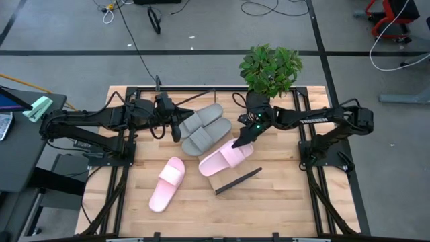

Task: Pick and place slides into the shelf
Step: Put the top pink slides on the shelf

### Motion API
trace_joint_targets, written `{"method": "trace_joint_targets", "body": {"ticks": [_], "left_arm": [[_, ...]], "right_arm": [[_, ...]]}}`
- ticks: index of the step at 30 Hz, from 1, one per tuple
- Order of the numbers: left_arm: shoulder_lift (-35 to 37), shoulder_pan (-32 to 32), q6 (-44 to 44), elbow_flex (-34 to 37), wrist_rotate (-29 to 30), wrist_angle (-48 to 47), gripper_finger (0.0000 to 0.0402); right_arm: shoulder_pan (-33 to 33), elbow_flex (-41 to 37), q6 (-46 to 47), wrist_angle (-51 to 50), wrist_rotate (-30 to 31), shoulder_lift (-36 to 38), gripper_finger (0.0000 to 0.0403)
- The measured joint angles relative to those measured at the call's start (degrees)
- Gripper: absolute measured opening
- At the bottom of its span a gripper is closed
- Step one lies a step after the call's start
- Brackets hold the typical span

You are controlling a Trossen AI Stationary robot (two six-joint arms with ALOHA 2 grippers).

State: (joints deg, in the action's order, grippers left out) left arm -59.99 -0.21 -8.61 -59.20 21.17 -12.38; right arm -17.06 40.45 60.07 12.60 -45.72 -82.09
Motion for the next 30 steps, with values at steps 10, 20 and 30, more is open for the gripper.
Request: {"method": "trace_joint_targets", "body": {"ticks": [10,20,30], "left_arm": [[0.0,0.0,0.0,0.0,0.0,0.0,0.0040],[0.0,0.0,-0.2,0.0,0.0,0.0,0.0028],[0.0,0.0,-0.2,0.0,0.0,0.0,0.0039]], "right_arm": [[-1.7,0.0,-0.2,0.0,-0.1,-3.1,0.0005],[-2.4,0.0,-0.6,0.0,1.8,-6.2,0.0005],[-2.6,0.0,-1.7,-0.2,7.2,-6.9,0.0005]]}}
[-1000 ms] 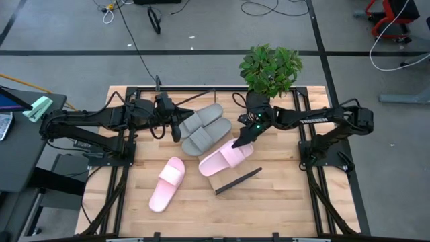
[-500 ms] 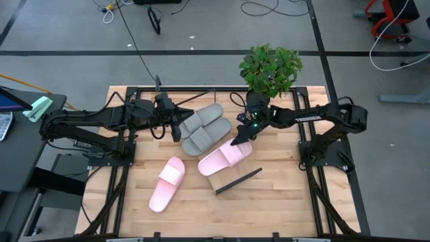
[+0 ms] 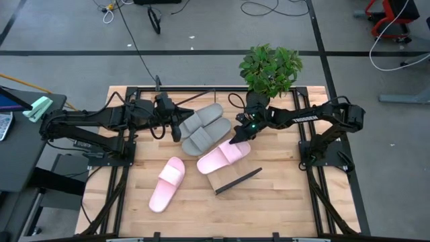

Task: Pick and place slides into the shelf
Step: Put the top pink slides on the shelf

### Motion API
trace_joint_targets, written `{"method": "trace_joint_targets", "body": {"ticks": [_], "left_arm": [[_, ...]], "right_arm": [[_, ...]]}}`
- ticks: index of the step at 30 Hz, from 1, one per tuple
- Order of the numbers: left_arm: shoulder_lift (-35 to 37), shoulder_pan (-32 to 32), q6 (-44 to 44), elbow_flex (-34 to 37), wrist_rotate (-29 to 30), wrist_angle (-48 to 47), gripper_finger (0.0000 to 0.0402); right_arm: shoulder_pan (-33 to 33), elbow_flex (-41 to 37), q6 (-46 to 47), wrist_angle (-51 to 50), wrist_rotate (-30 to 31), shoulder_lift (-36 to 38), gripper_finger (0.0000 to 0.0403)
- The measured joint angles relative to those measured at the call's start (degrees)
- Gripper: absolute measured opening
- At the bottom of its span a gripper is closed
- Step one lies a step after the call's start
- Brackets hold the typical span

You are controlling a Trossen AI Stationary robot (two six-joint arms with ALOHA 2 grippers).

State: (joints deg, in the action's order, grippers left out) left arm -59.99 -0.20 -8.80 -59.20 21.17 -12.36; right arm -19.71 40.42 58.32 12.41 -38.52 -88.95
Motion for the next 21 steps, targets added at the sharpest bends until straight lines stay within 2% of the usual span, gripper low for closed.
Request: {"method": "trace_joint_targets", "body": {"ticks": [10,21], "left_arm": [[0.0,0.0,0.0,0.0,0.0,0.0,0.0031],[0.0,0.0,0.0,0.0,0.0,0.0,0.0034]], "right_arm": [[0.0,0.0,-0.4,-0.6,5.2,0.0,0.0005],[0.0,0.0,-0.4,-1.7,6.7,0.0,0.0005]]}}
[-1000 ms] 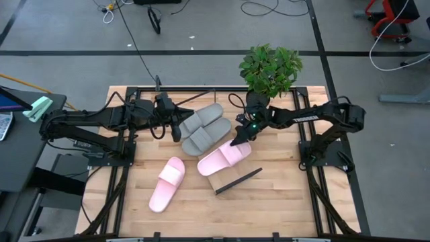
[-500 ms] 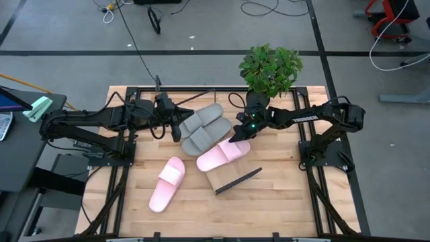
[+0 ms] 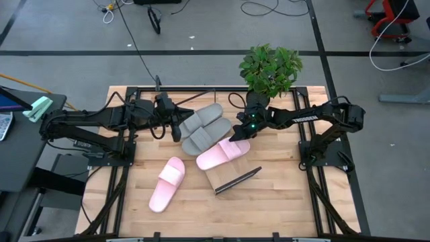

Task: Pick and place slides into the shelf
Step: Put the top pink slides on the shelf

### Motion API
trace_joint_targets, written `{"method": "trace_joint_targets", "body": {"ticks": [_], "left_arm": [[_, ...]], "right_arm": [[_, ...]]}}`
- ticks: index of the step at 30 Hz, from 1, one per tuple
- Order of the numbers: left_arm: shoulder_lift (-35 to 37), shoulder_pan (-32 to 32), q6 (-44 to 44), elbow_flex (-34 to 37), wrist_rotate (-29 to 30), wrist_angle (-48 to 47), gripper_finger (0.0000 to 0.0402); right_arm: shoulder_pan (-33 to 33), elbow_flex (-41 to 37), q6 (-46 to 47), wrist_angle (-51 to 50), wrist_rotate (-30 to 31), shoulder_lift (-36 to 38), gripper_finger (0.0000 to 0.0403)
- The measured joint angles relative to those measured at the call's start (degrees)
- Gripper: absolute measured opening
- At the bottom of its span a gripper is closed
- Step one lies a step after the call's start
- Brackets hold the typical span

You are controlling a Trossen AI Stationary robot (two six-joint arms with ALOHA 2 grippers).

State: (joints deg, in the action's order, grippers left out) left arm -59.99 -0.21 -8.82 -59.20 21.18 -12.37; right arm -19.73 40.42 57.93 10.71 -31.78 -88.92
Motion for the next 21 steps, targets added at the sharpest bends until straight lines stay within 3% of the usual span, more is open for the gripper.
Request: {"method": "trace_joint_targets", "body": {"ticks": [10,21], "left_arm": [[0.0,0.0,0.0,0.0,0.0,0.0,0.0036],[0.0,0.0,0.0,0.0,0.0,0.0,0.0030]], "right_arm": [[0.1,0.0,-0.1,0.0,1.2,0.0,0.0010],[1.5,0.0,-1.1,0.1,2.5,0.0,0.0063]]}}
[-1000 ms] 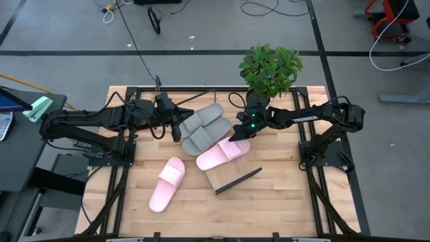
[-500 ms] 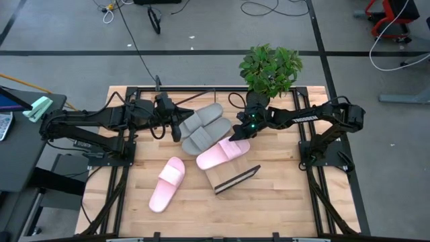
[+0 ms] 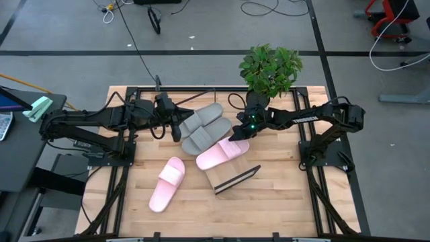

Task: Pick and place slides into the shelf
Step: Put the top pink slides on the shelf

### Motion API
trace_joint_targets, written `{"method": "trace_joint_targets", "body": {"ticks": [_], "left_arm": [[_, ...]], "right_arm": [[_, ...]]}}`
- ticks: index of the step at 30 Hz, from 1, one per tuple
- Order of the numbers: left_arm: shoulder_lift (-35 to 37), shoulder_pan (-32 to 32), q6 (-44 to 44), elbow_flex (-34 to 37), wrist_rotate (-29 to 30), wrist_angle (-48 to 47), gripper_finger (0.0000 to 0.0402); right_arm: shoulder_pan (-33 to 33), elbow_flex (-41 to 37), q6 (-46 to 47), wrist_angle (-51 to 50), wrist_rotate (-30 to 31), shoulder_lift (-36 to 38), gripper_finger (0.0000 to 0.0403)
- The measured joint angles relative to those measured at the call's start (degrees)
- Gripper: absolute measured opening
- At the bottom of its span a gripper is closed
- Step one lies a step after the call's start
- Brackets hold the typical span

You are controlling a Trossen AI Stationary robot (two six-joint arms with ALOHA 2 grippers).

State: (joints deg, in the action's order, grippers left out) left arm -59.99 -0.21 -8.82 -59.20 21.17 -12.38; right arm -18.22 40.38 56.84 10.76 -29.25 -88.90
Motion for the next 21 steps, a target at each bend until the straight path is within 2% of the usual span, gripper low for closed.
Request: {"method": "trace_joint_targets", "body": {"ticks": [12,21], "left_arm": [[0.0,0.0,0.0,0.0,0.0,0.0,0.0041],[0.0,0.0,-0.1,0.0,0.0,-0.6,0.0030]], "right_arm": [[0.0,0.0,-1.6,-0.3,0.9,0.0,0.0139],[0.0,0.0,-1.6,-0.9,1.7,0.0,0.0179]]}}
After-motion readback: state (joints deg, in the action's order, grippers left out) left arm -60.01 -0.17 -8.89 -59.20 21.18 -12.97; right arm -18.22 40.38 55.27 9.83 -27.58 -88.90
